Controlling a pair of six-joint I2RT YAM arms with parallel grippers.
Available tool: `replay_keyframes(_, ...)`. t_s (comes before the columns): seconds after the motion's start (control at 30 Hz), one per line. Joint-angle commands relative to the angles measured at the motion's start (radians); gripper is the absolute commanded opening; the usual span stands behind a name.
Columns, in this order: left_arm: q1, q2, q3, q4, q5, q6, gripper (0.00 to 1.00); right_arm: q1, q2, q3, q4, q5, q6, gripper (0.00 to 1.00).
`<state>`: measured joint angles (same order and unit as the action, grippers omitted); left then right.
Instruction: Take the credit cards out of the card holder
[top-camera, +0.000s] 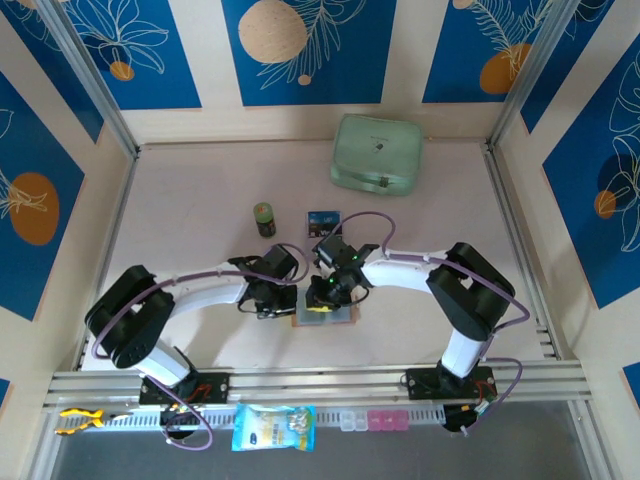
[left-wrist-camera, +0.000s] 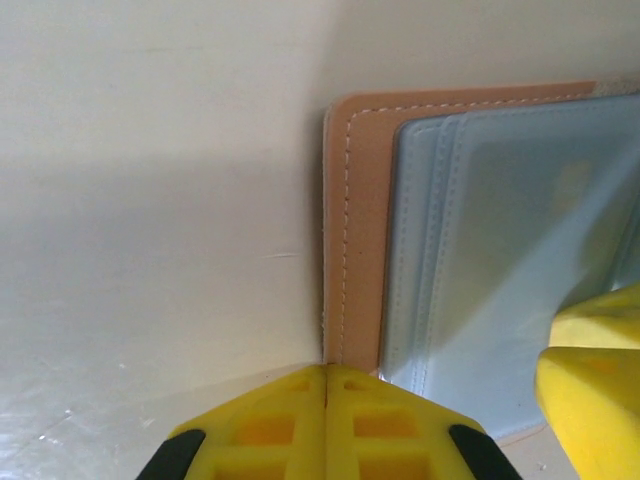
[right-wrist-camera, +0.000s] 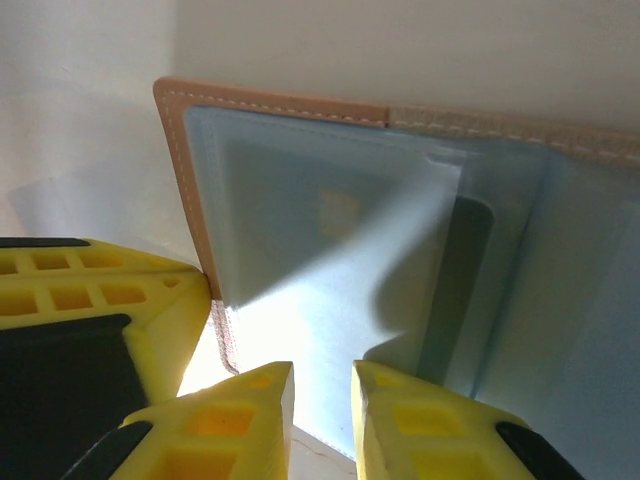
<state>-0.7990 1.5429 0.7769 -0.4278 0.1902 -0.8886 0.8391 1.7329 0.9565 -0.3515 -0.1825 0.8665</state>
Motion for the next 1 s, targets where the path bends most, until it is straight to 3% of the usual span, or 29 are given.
replay_keyframes(0.0, -0.002, -0.017, -0.011, -0.050, -0.028, 0.010, 0.00, 0.011, 0.022, 0.030, -0.042, 0.012, 0.007, 0.22)
replay_keyframes(0.2, 0.002, -0.017, -0.029, -0.045, -0.024, 0.005, 0.00, -0.001, -0.015, 0.018, -0.091, 0.054, -0.006, 0.22)
replay_keyframes(0.7, 0.007, -0.035, 0.000, -0.060, -0.022, 0.020, 0.00, -0.046, -0.062, -0.041, -0.073, 0.026, -0.019, 0.20)
replay_keyframes(0.97, 0.002, -0.069, 0.010, 0.052, 0.071, -0.006, 0.03, -0.046, -0.077, -0.045, -0.066, 0.018, -0.014, 0.20)
